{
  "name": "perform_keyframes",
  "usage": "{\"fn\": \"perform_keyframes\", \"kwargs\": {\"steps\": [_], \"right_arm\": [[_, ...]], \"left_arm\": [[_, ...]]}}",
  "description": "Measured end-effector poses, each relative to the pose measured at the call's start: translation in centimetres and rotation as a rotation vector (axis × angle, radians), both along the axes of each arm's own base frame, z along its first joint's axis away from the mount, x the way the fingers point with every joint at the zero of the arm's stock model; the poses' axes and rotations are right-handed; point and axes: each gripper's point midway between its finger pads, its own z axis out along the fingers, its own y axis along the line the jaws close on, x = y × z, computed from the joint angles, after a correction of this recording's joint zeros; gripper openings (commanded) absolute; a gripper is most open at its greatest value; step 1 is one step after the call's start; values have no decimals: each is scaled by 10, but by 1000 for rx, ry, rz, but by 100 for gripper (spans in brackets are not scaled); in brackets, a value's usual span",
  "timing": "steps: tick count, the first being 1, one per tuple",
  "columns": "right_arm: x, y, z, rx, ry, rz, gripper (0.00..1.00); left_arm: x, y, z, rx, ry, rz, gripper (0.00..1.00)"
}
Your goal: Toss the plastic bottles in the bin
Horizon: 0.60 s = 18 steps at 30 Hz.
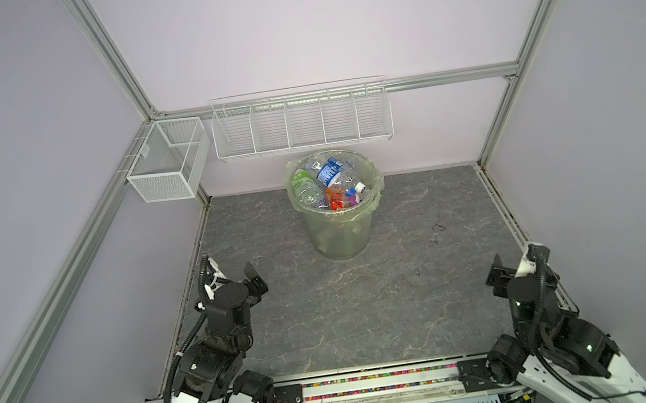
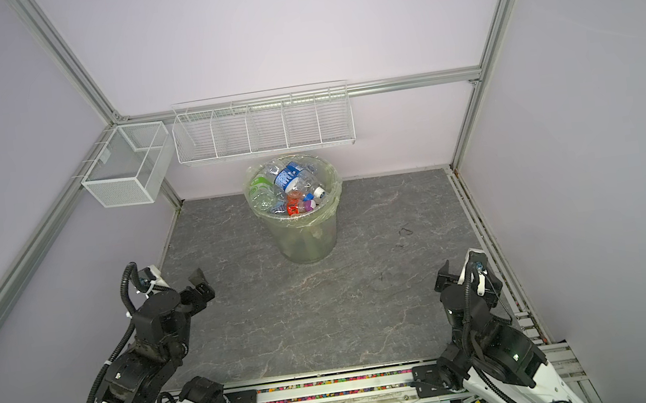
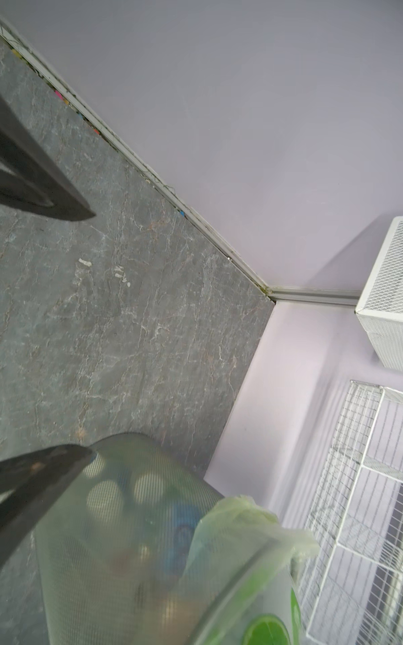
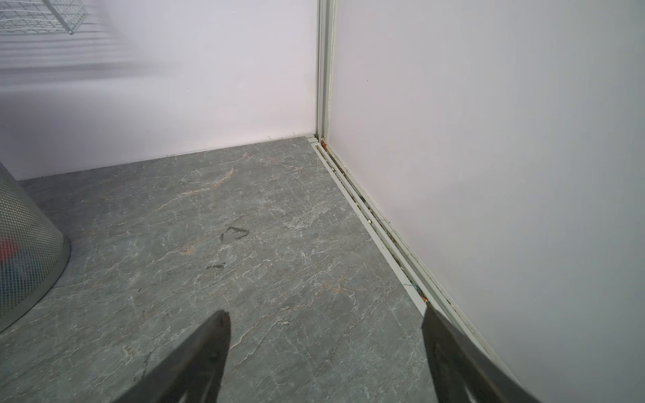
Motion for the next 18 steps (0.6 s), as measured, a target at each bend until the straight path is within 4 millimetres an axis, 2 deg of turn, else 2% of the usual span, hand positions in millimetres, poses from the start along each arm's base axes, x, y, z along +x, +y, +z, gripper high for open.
{"fn": "perform_keyframes", "kwargs": {"steps": [7,11,13,14,18], "right_arm": [[11,9,-20,-48,6,13,88],[24,19,-38,-114,85,16,88],[29,23,-48,-149,130,14,88],[32,25,-54,-170,155,14,88],[38,27,-73,-238,225,-11,89]], "left_arm": [[8,3,-37,61,41,36,97],[7,5,-58,96,70,42,97],[6,8,-63,102,65,52,96],[6,8,-66,103,56,57,100],[5,15,-82,132,56,90,99]]}}
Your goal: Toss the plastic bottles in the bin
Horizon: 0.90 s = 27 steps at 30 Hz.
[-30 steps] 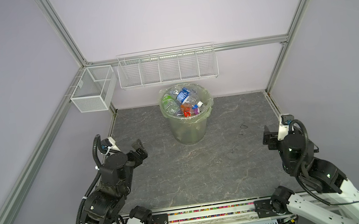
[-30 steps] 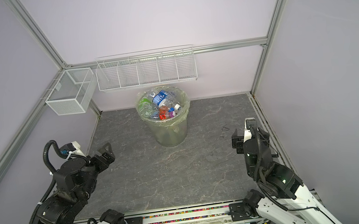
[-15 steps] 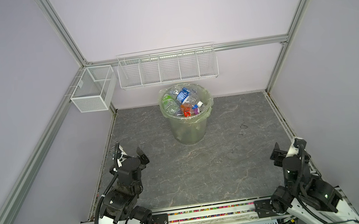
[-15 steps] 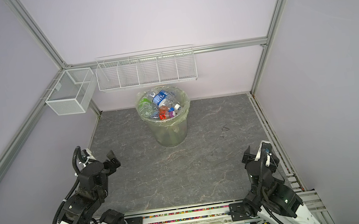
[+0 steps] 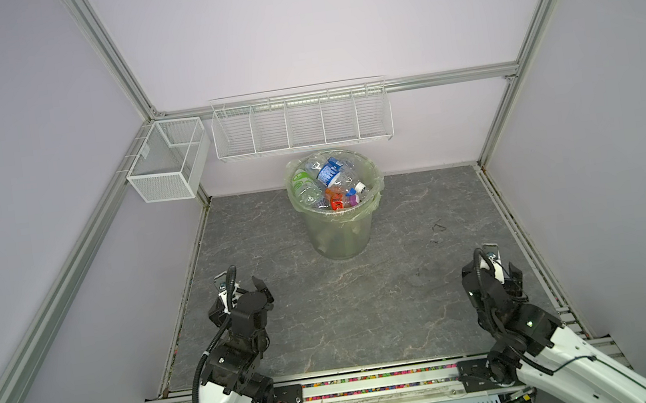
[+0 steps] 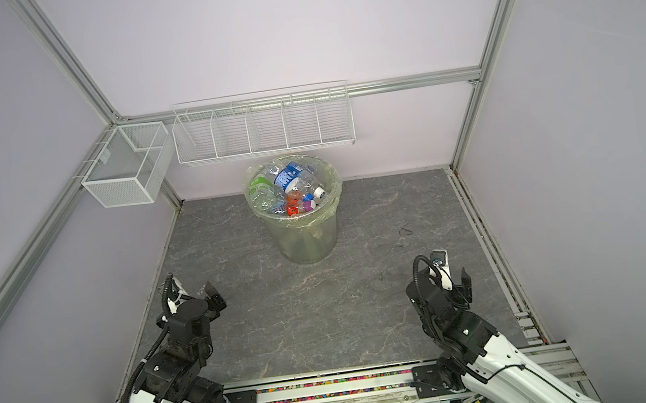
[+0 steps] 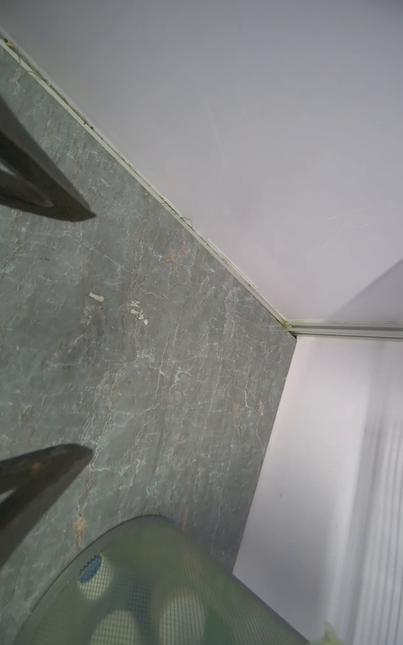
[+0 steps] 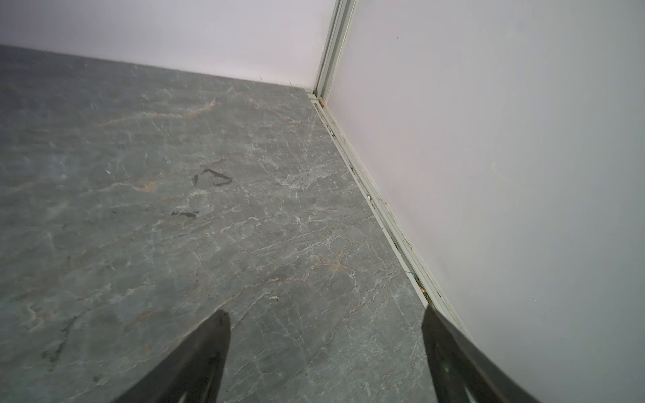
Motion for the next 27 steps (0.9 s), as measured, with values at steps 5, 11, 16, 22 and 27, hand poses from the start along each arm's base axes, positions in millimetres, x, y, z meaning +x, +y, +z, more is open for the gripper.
{"fn": "perform_keyframes", "kwargs": {"steps": [5,11,16,22,27], "right_arm": [[2,0,-24,-41,41,-18,88],[7,2,-31,-38,45,-20,88],[13,-1,-32,-20,50,-34,88],[23,-4,-33,33,31,-34,88],[30,-9,-37,62,31,-40,88]], "left_arm": [[2,7,4,51,-17,44,99],[12,6,-24,132,38,57,99],[10,9,-46,173,97,63,99],[10,9,-34,147,37,70,99],[10,9,-29,134,2,60,99]]}}
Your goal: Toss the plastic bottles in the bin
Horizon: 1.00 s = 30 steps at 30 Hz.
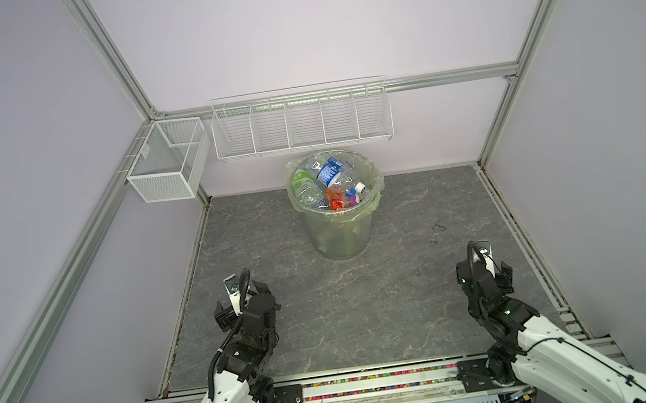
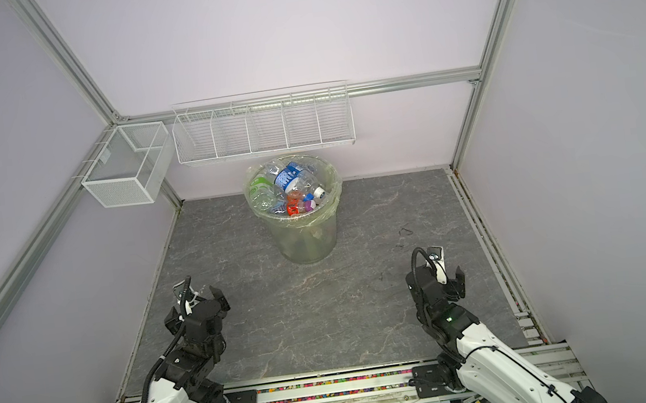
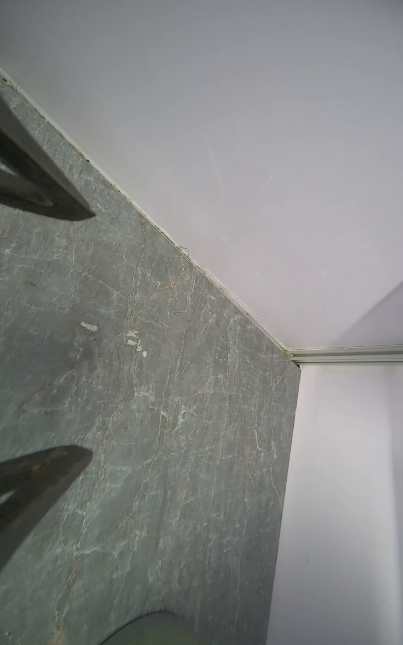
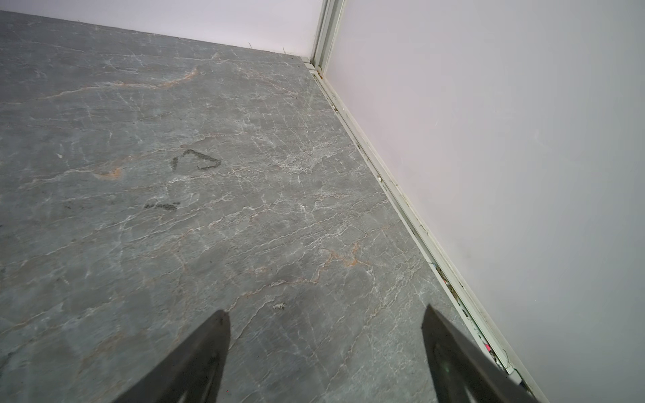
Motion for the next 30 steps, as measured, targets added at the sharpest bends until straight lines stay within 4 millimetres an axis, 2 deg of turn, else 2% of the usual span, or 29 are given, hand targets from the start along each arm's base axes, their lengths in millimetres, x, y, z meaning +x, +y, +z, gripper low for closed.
{"fn": "perform_keyframes", "kwargs": {"steps": [9,18,27,30], "right_arm": [[27,8,-9,-15,17,61,89],[50,12,-3,50,-76,131,89],[63,18,-4,49,-145,171,89],[68,19,-5,44,-169,172,89]], "left_arm": [[13,4,-22,27,89,16,99],[30,1,-21,56,70,21,99],[41,1,-1,67,-67,30,99],[42,1,-7,89,-84,24,99]]}}
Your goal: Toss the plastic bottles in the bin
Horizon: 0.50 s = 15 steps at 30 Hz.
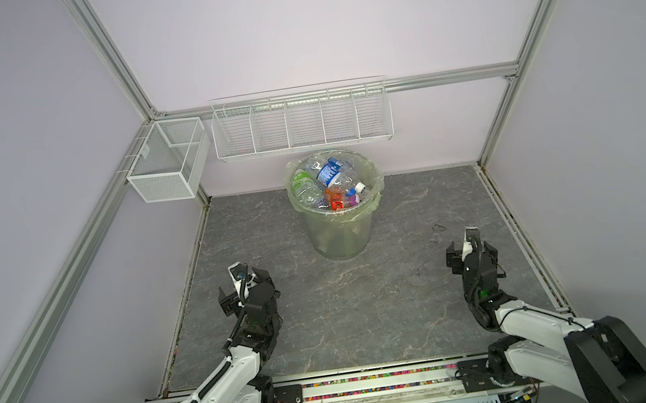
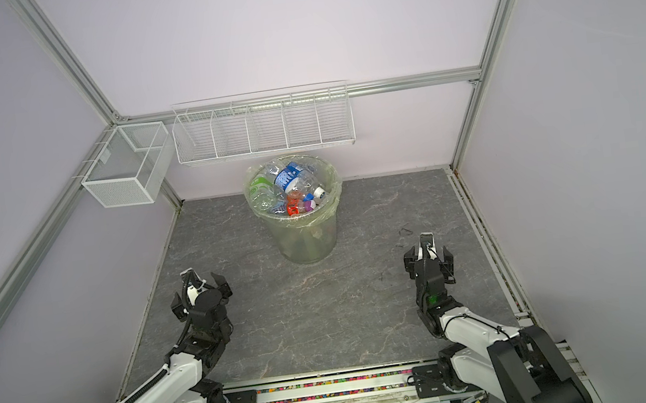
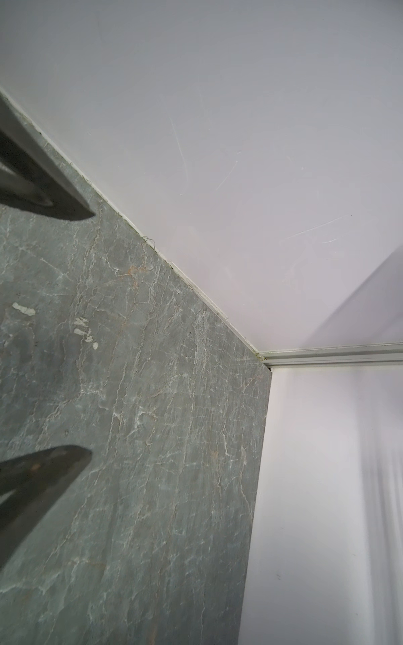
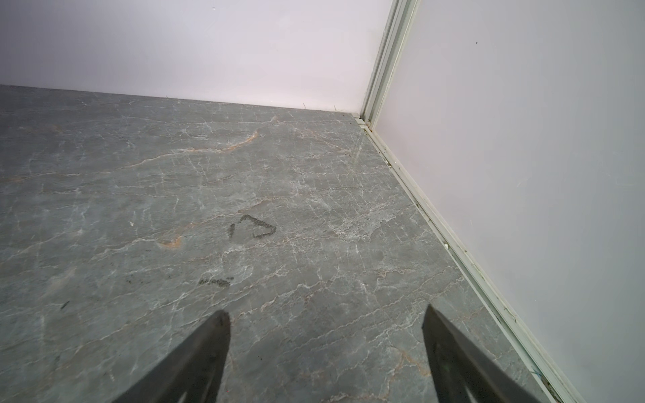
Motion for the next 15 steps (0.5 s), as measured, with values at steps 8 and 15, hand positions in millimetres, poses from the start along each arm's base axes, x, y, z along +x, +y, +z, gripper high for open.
{"fn": "perform_keyframes", "kwargs": {"steps": [8,15], "right_arm": [[10,-1,-7,-36,-64,0,89],[19,-1,-26,-68,-44,39,88]], "left_arm": [[7,-5,-8,62,-28,-33,99],[20,-16,-12,83,-75,-91,99]]}}
